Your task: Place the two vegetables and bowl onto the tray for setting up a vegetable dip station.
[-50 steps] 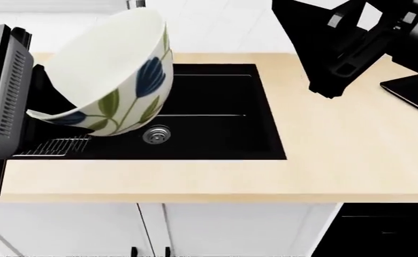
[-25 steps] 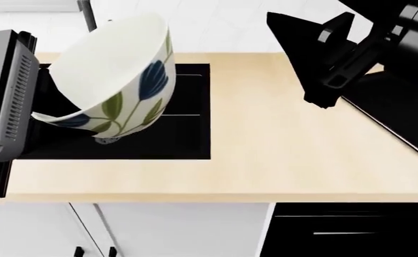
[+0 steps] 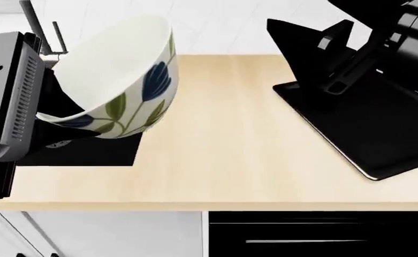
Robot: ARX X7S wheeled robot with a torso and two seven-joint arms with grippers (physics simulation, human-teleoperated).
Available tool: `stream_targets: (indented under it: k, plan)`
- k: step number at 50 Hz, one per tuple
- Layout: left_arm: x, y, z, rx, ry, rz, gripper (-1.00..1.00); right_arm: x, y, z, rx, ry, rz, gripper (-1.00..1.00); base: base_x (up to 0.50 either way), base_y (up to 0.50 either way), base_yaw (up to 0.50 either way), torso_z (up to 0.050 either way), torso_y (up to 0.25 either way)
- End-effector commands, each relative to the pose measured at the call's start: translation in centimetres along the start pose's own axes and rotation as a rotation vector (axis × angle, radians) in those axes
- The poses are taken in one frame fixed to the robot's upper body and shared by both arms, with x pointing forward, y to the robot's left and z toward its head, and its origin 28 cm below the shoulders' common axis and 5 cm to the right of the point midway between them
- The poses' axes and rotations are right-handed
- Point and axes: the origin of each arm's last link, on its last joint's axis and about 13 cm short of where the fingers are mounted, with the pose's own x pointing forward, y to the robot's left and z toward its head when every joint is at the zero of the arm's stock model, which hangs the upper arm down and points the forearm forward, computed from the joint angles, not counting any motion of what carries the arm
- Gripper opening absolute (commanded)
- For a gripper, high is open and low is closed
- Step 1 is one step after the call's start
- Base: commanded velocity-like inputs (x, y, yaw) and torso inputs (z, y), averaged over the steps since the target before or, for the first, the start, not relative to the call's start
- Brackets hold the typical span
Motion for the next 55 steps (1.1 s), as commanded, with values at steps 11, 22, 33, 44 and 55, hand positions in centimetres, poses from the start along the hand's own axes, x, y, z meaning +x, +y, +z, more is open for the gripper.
stream_targets:
  k: [11, 22, 33, 44, 55]
  plan:
    - [-0.08, 0.01, 0.25, 0.014, -0.005, 0.013, -1.00, -0.22, 0.19, -0.24, -0.005, -0.004, 0.004, 1.00, 0.14, -0.50, 0.00, 0.000, 0.000]
    - [0.12, 0.17, 0.35, 0.018, -0.004, 0.005, -1.00, -0.27, 0.17, -0.51, -0.008, -0.009, 0.010, 1.00, 0.21, -0.50, 0.00, 0.000, 0.000]
    - [0.04, 0.18, 0.45, 0.021, -0.007, 0.008, -1.00, -0.29, 0.29, -0.40, -0.027, -0.015, 0.026, 1.00, 0.24, -0.50, 0.00, 0.000, 0.001]
    - [0.21, 0.15, 0.16, 0.018, -0.009, 0.005, -1.00, -0.32, 0.47, -0.68, -0.067, 0.000, 0.062, 1.00, 0.39, -0.41, 0.00, 0.000, 0.001]
    - [0.32, 0.34, 0.27, 0.020, -0.008, 0.005, -1.00, -0.39, 0.30, -0.96, -0.021, 0.026, 0.051, 1.00, 0.37, -0.34, 0.00, 0.000, 0.001]
